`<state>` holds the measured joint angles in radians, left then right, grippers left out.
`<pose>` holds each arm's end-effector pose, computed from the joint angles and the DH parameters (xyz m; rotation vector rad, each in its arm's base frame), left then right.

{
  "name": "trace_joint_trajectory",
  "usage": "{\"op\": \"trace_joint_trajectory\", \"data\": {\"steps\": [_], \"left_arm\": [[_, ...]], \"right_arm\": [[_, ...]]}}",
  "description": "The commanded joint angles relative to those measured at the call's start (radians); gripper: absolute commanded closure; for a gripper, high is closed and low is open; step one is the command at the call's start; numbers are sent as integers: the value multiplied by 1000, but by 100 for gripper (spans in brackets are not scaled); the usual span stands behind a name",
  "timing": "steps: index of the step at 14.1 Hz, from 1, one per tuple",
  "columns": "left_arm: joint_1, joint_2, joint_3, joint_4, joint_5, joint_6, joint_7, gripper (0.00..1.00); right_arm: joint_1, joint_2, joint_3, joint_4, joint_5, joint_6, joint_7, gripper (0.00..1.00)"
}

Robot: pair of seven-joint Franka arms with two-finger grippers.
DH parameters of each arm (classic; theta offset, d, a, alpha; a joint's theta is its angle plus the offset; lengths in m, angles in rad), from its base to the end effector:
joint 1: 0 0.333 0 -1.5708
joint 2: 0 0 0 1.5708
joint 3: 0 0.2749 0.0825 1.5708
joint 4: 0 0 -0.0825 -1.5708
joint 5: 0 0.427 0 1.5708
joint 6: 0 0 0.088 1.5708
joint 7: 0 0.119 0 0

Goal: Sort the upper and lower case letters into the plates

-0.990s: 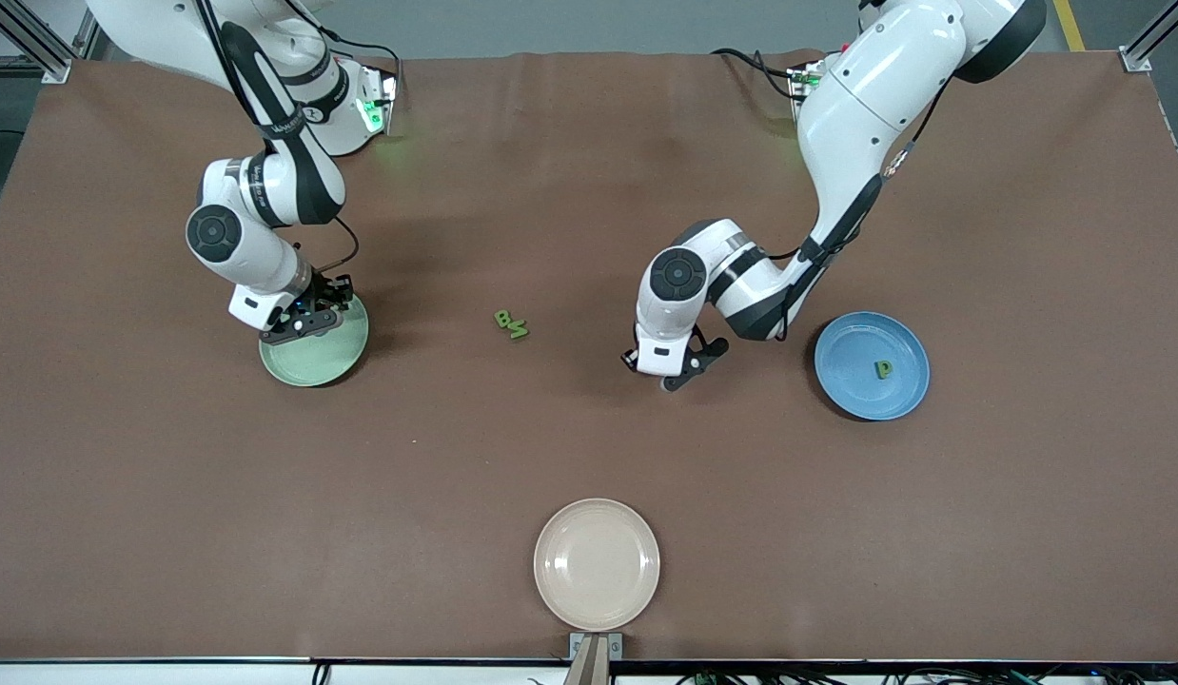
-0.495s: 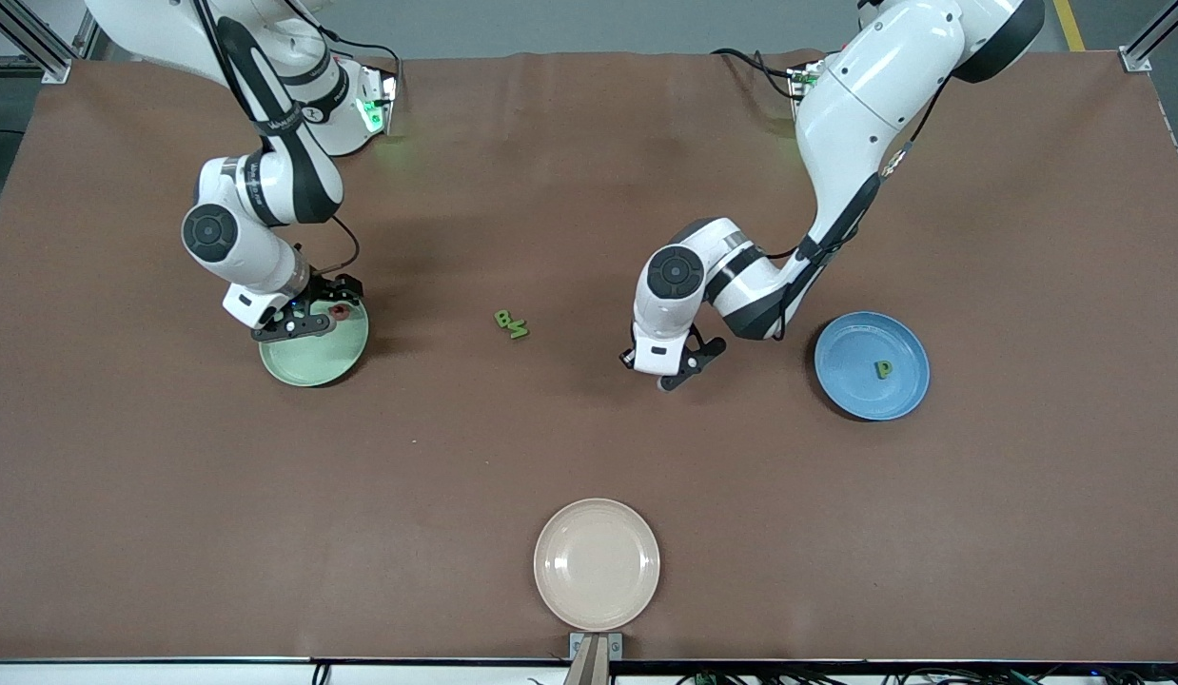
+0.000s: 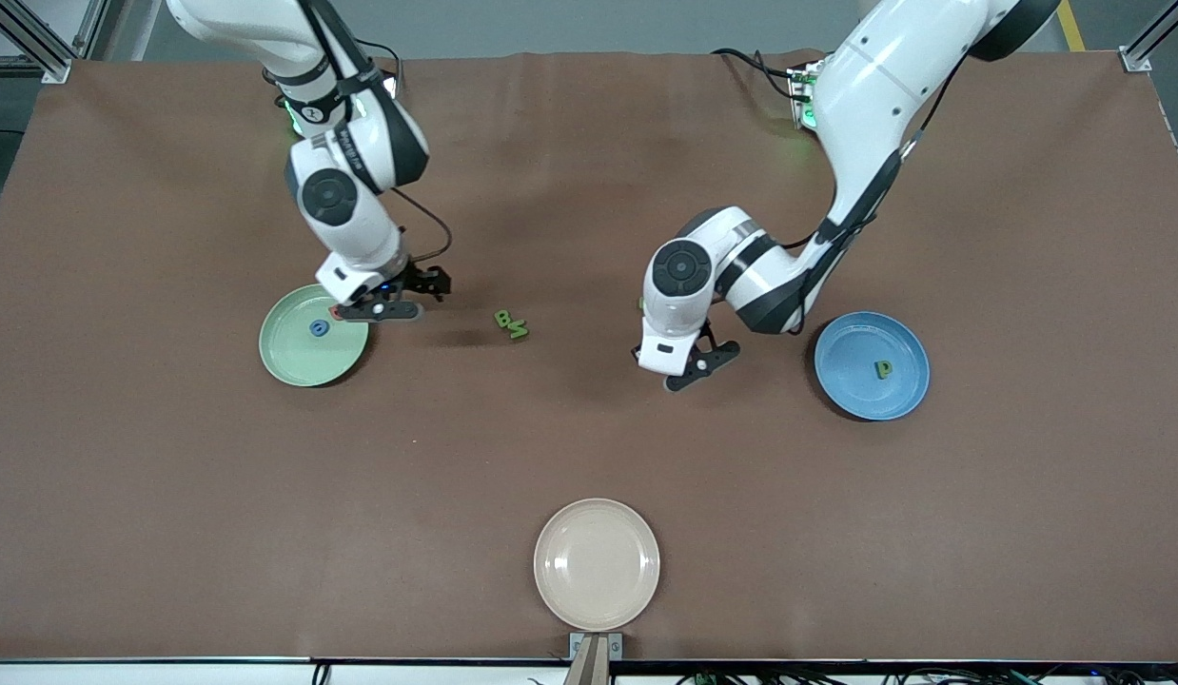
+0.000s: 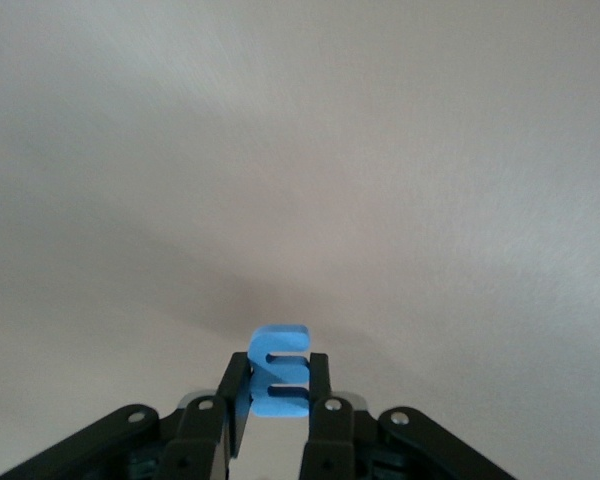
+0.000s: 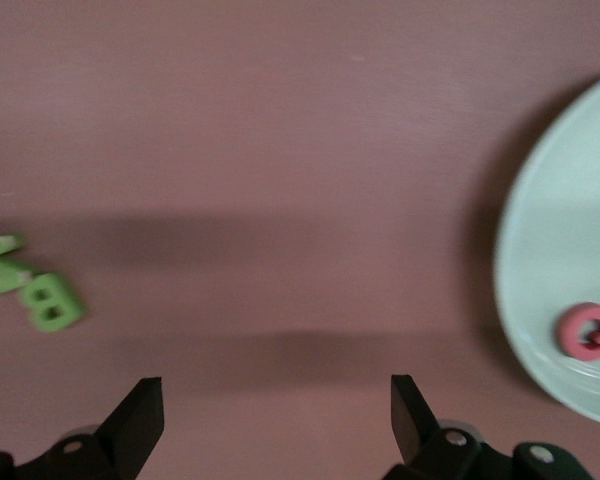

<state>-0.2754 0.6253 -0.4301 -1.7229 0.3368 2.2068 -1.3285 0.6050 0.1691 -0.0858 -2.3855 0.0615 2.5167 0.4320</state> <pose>0.5253 -0.4168 0.1696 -2.9896 -0.7227 0.0389 0.4493 0.2545 0.1583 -3.1389 -0.0590 0.0663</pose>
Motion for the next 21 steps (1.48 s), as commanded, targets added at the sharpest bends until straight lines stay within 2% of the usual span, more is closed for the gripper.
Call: {"op": "trace_joint_trajectory", "data": {"steps": [1, 4, 6, 9, 12, 17, 21], "left_arm": [[100, -114, -30, -70, -36, -65, 154, 100], [276, -202, -102, -197, -33, -65, 348, 100], [393, -254, -134, -294, -27, -53, 492, 100], [530, -274, -167, -392, 20, 37, 643, 100], [620, -271, -167, -463, 122, 132, 695, 100], [706, -240, -167, -515, 198, 223, 753, 100], [745, -202, -167, -537, 258, 266, 752, 100]], "right_arm": [[80, 107, -9, 115, 55, -9, 7, 0], [165, 208, -11, 215, 92, 5, 7, 2], [200, 250, -12, 239, 90, 46, 5, 2], [220, 291, -12, 259, 78, 70, -2, 3], [240, 319, -14, 273, 61, 71, -6, 6], [219, 322, -14, 275, -60, 68, -24, 13], [203, 323, -17, 273, -65, 70, -87, 22]]}}
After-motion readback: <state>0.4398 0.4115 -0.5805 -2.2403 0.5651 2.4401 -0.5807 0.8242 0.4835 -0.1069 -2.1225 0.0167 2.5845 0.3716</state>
